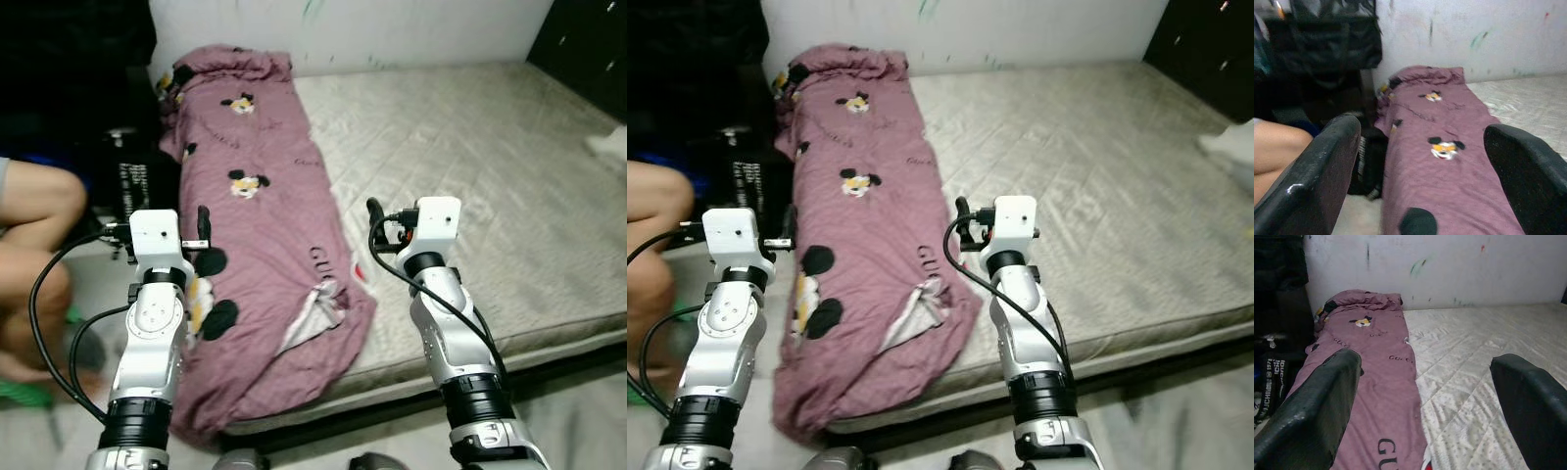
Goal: Clean up the room
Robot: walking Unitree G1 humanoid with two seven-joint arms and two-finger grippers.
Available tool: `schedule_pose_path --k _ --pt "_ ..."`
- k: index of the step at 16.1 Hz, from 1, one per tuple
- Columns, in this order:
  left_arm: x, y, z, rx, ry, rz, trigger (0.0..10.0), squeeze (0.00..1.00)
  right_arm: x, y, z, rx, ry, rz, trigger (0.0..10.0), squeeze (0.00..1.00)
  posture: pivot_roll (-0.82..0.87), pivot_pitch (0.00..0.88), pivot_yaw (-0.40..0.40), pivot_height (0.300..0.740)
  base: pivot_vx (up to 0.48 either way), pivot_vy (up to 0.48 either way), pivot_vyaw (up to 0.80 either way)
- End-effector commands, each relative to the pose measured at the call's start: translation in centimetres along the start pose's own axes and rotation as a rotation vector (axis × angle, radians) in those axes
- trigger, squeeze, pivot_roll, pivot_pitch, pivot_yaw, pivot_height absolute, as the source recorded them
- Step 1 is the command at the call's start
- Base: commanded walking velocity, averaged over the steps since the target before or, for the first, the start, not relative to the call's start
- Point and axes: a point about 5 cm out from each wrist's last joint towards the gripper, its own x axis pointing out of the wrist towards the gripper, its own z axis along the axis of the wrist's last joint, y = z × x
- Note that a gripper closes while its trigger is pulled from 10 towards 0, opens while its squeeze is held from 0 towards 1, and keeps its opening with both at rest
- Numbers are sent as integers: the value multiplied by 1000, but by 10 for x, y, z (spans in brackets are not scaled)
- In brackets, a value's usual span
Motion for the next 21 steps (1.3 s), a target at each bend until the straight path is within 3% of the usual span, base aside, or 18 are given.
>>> schedule_pose_path --k 1,2,3,4,6,9,11,12,14,17,21 --pt "1 -2 4 131 -19 32 10000 0 0 -9 -3 2 15 -34 10000 0 13 0 1 740 0 0 0" --pt "1 2 2 198 15 87 10000 0 -1 -8 -2 -1 11 -32 10000 0 13 0 1 740 0 0 0" --pt "0 2 2 41 8 -28 10000 0 -3 -8 -2 -27 4 -28 10000 0 9 0 6 740 0 0 0" --pt "-3 0 6 16 -33 -110 10000 0 -3 -9 -2 -24 3 -30 10000 0 10 0 4 740 0 0 0" --pt "-7 8 1 46 -24 -53 10000 0 2 -12 -3 -28 8 -33 10000 0 22 0 -11 740 0 0 0" --pt "-16 7 2 -22 -17 -32 10000 0 -4 6 -9 -50 19 32 10000 0 60 0 -33 740 0 0 419" --pt "-24 -1 -2 22 -10 -84 10000 0 -7 5 -15 -37 40 16 10000 0 69 0 -29 740 0 0 784" --pt "-26 0 -4 6 4 -89 10000 0 -8 4 -17 -29 50 7 10000 0 71 0 -28 740 0 0 775" --pt "-34 6 -11 -44 78 -119 10000 0 -16 7 -23 -21 70 7 10000 0 75 0 -21 740 0 0 0" --pt "-48 15 -13 23 68 -98 10000 0 -35 3 -31 6 97 -29 10000 0 66 0 -2 740 0 0 0" --pt "-45 10 -10 43 65 -123 10000 0 -38 1 -29 33 87 -49 10000 0 61 5 17 721 0 0 0"
